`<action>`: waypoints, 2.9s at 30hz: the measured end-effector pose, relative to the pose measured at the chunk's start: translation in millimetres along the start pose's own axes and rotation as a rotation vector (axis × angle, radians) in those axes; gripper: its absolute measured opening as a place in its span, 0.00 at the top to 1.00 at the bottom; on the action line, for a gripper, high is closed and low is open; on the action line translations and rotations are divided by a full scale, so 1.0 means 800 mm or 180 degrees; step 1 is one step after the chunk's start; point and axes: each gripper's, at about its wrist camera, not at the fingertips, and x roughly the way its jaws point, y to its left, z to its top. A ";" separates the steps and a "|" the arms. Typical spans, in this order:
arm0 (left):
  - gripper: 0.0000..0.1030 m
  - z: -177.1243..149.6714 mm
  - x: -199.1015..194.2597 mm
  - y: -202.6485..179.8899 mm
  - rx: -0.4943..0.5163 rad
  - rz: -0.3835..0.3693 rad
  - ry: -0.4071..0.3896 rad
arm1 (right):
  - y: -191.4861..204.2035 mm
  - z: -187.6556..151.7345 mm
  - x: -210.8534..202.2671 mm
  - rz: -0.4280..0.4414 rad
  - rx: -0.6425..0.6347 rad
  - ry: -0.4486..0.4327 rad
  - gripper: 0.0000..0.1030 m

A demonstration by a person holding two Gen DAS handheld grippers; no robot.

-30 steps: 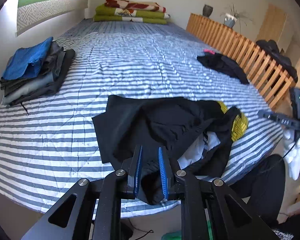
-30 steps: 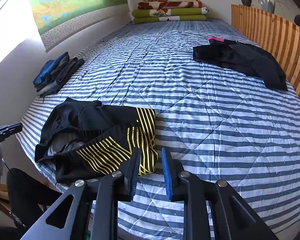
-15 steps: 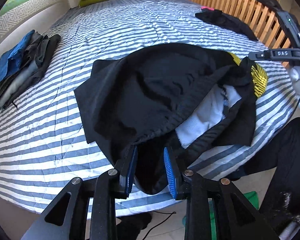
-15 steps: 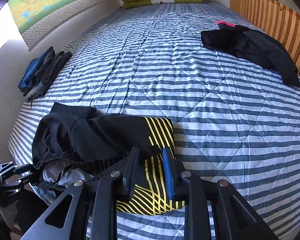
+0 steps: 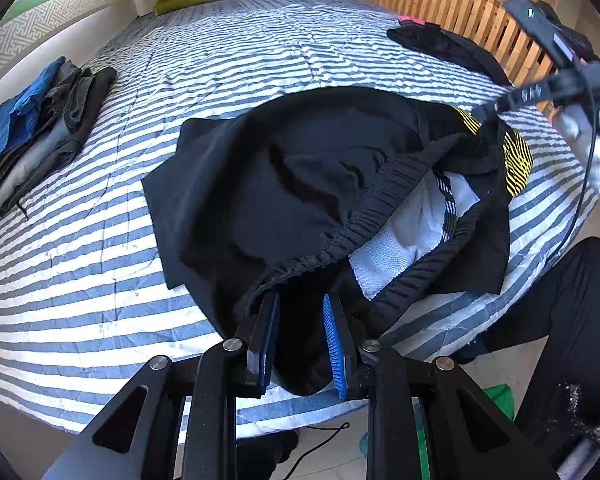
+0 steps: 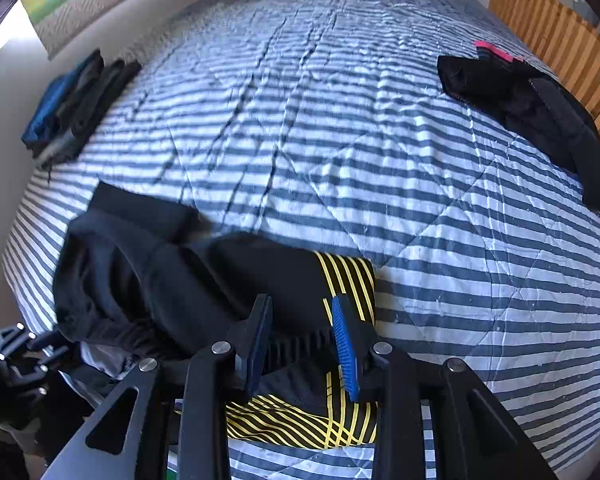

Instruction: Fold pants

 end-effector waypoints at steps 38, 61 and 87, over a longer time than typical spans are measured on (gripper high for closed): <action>0.97 0.124 -0.285 0.022 -0.0221 0.0095 -0.1437 | -0.033 -0.085 -0.285 -0.0157 0.0018 -0.1512 0.95; 0.97 0.298 -0.288 0.031 -0.0089 0.0277 -0.1356 | -0.077 0.047 -0.383 -0.0189 0.0164 -0.1952 0.95; 0.51 0.434 0.213 0.218 -0.0628 -0.0156 -0.0213 | -0.263 0.286 0.067 0.1173 0.1062 -0.0710 0.73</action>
